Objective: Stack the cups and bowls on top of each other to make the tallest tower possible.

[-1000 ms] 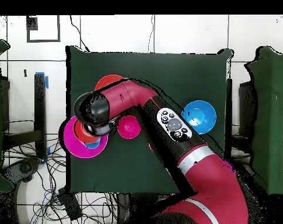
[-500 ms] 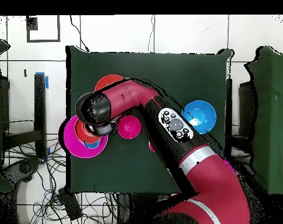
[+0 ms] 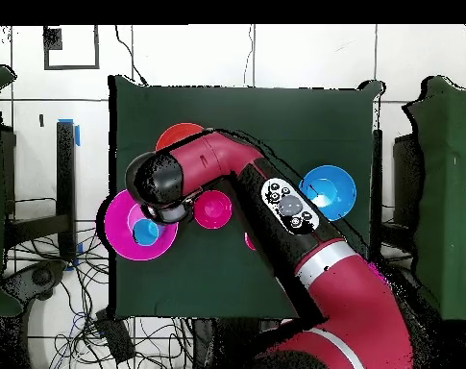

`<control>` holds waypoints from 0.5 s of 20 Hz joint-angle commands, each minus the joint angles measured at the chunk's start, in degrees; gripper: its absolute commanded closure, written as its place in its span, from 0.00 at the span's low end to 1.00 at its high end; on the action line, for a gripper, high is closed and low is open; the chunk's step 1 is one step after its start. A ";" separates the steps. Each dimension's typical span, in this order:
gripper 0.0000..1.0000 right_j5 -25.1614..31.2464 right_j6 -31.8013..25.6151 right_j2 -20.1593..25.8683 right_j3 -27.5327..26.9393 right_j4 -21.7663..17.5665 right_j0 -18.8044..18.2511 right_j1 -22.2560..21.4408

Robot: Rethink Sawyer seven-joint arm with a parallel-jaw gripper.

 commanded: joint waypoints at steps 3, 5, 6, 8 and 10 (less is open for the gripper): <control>0.00 -0.63 -16.40 0.94 1.84 -4.65 -0.88 0.14; 0.00 -0.88 -16.22 0.94 1.92 -4.82 -0.88 0.17; 0.00 -0.67 -16.24 0.86 1.62 -4.95 -0.71 0.34; 0.00 -0.96 -16.09 1.07 2.11 -4.84 -0.98 -0.02; 0.00 -0.56 -16.05 1.12 2.01 -4.68 -0.91 -0.05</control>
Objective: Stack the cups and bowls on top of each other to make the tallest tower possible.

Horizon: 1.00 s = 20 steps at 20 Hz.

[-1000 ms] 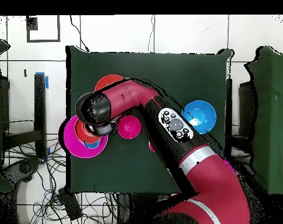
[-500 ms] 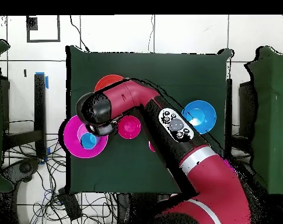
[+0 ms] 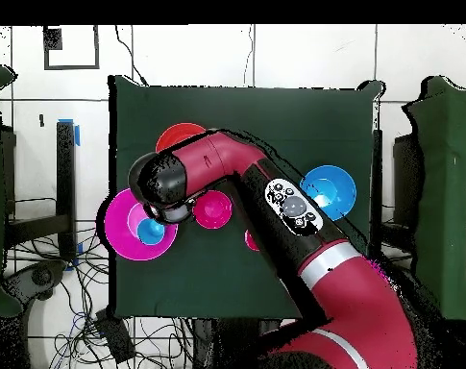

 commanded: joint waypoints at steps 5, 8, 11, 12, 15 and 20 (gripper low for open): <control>0.00 -5.12 -12.70 1.86 2.90 -3.41 -0.07 1.72; 0.00 -9.81 -8.12 0.80 4.25 -5.41 2.16 2.30; 0.00 -10.41 -6.80 0.16 4.64 -5.35 3.53 2.15; 0.00 -10.61 -6.57 -0.05 4.68 -5.35 3.93 2.03; 0.00 -10.26 -7.29 -0.80 4.58 -5.22 4.53 2.01; 0.00 -11.00 -8.18 -2.49 4.33 -6.48 5.36 3.07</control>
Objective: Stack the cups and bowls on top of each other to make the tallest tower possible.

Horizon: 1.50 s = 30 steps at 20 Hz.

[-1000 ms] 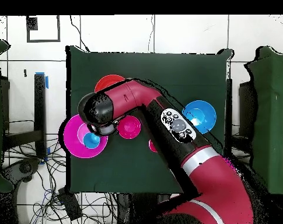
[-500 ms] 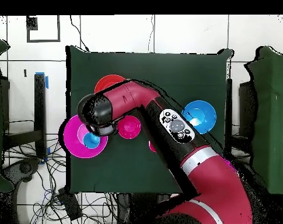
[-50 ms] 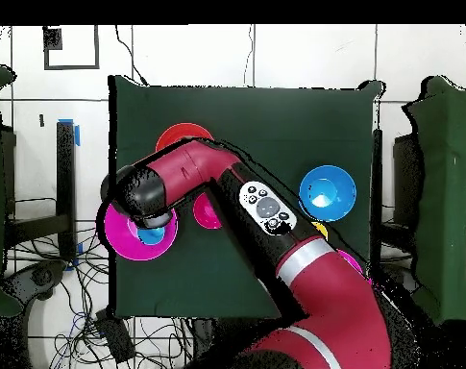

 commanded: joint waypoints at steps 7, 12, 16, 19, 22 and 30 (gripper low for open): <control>0.00 -1.40 -12.73 -3.73 2.82 -10.32 2.49 5.12; 0.00 -1.35 -12.82 -3.56 3.35 -12.46 2.36 5.38; 0.00 -2.87 -11.45 -3.90 3.30 -15.25 2.65 6.74; 0.00 -4.12 -10.31 -4.13 3.36 -16.70 2.77 7.51; 0.00 -5.19 -9.13 -4.43 3.04 -18.23 3.06 8.47; 0.00 -7.70 -6.87 -4.66 3.14 -19.74 3.26 9.23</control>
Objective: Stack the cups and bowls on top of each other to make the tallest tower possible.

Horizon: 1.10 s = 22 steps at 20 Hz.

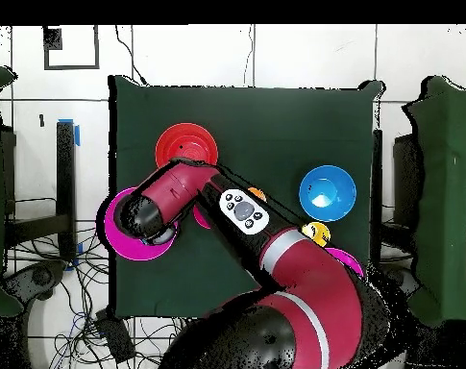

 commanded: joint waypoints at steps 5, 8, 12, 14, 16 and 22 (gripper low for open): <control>0.00 -5.69 -5.60 -4.12 1.91 -5.34 1.48 2.04; 1.00 -6.12 -5.44 -4.26 1.84 -5.08 1.54 1.90; 1.00 -6.33 -5.80 -4.16 1.88 -4.54 1.39 1.90; 1.00 -6.36 -6.29 -3.59 2.13 -3.72 0.85 1.64; 1.00 -3.30 -8.40 -2.70 1.93 -1.43 0.13 0.97; 1.00 10.86 -16.45 3.51 1.27 11.73 -4.66 -4.39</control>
